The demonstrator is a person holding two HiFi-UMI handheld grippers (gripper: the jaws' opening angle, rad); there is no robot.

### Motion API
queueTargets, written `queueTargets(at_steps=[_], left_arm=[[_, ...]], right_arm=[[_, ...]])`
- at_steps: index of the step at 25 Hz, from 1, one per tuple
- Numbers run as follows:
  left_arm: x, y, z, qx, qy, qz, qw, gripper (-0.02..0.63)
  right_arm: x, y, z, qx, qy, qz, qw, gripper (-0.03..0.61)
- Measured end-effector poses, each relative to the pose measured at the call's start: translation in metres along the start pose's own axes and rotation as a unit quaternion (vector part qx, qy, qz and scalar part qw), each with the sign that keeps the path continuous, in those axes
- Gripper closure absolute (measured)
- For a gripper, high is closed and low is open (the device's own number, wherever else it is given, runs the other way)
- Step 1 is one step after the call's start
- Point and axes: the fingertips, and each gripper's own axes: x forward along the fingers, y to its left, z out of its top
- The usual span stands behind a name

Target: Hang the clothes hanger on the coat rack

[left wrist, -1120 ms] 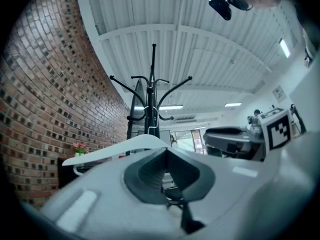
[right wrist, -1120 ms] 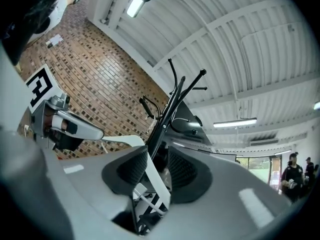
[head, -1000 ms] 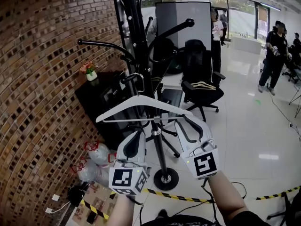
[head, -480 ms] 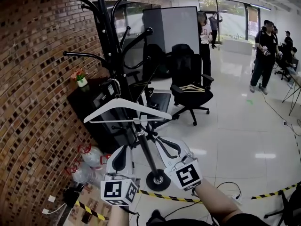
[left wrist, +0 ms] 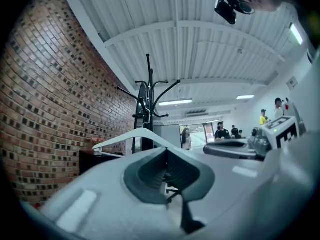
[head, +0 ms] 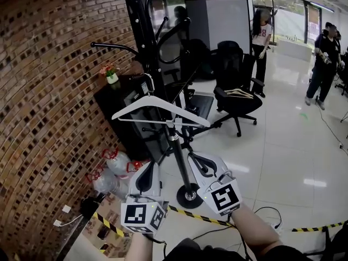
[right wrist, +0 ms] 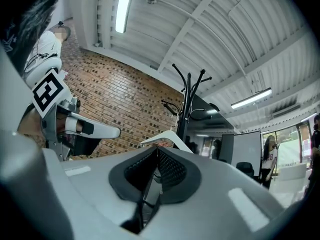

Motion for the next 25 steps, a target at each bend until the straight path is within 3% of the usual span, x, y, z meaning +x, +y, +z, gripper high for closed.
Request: queueTargets(at_steps=[4, 25], left_arm=[[-0.003, 0.001, 0.006, -0.006, -0.005, 0.006, 1.0000, 0.609], [0.002, 0.001, -0.004, -0.013, 0.002, -0.047, 0.9988, 0.609]], right_arm=[[-0.002, 0.005, 0.004, -0.002, -0.001, 0.000, 1.000, 0.571], [0.013, 0.018, 0.003, -0.017, 0.041, -0.032, 0.998, 0.572]])
